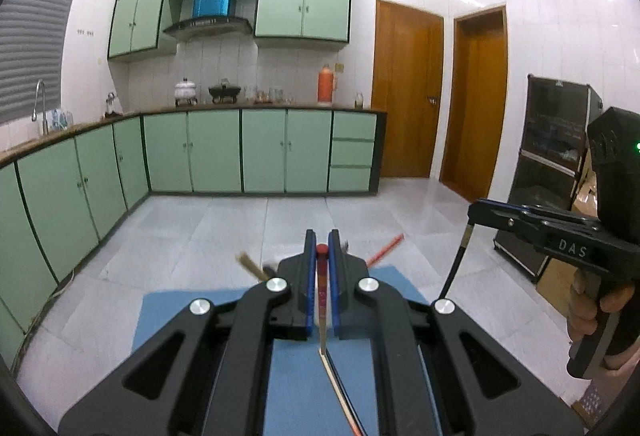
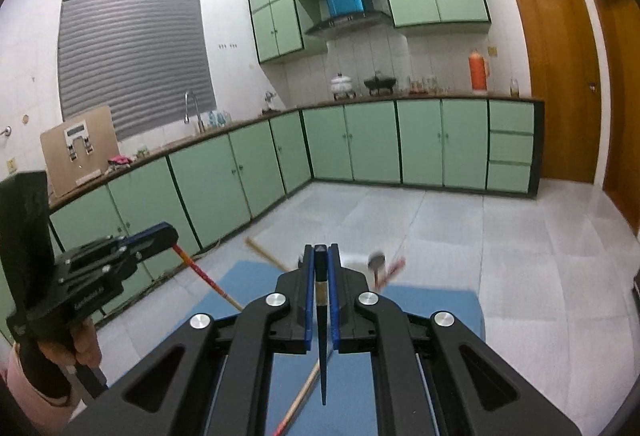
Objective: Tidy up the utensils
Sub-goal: 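Lift both chopsticks and drop them into the white holder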
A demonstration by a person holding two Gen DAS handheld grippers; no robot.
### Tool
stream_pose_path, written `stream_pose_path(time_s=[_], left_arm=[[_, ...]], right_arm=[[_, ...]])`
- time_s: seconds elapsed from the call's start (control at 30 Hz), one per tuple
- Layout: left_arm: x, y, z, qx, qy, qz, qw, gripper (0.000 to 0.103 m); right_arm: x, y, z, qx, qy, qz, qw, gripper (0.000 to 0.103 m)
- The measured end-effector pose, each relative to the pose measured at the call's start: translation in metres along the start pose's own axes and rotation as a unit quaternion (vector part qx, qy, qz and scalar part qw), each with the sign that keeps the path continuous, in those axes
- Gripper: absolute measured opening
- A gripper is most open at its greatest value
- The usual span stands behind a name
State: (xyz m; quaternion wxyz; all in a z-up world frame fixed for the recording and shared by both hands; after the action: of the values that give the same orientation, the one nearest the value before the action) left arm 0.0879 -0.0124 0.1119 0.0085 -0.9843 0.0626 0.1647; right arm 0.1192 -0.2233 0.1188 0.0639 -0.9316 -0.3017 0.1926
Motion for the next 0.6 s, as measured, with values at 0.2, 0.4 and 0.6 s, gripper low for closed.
stream_pose_path(time_s=[0.2, 0.4, 0.6], left_arm=[[0.019, 0.001, -0.038, -0.007, 0.037, -0.015, 0.9992, 0.005], [0.047, 0.003, -0.067, -0.012, 0.078, -0.022, 0.9966, 0.005], [0.098, 0.013, -0.064, -0.008, 0.073, -0.031, 0.9968, 0.005]], right_arm=[[0.025, 0.007, -0.054, -0.015, 0.038, 0.009, 0.999, 0.006], [0.067, 0.024, -0.087, -0.015, 0.059, 0.033, 0.998, 0.006], [0.114, 0.045, -0.075, -0.009, 0.043, 0.049, 0.998, 0.006]])
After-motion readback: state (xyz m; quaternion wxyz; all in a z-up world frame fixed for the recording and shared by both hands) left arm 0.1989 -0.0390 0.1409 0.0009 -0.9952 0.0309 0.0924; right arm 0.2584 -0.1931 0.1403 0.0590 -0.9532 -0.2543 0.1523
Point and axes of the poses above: each gripper's, at about its wrist camera, not at the fingertips, and x roughly the way its jaws point, y to its right, z to its underside, the point moved 2 cm from there along x, roughly the way its jaws point, and after that the axes turned 9 degrees about -z, right-handed, at the moved point
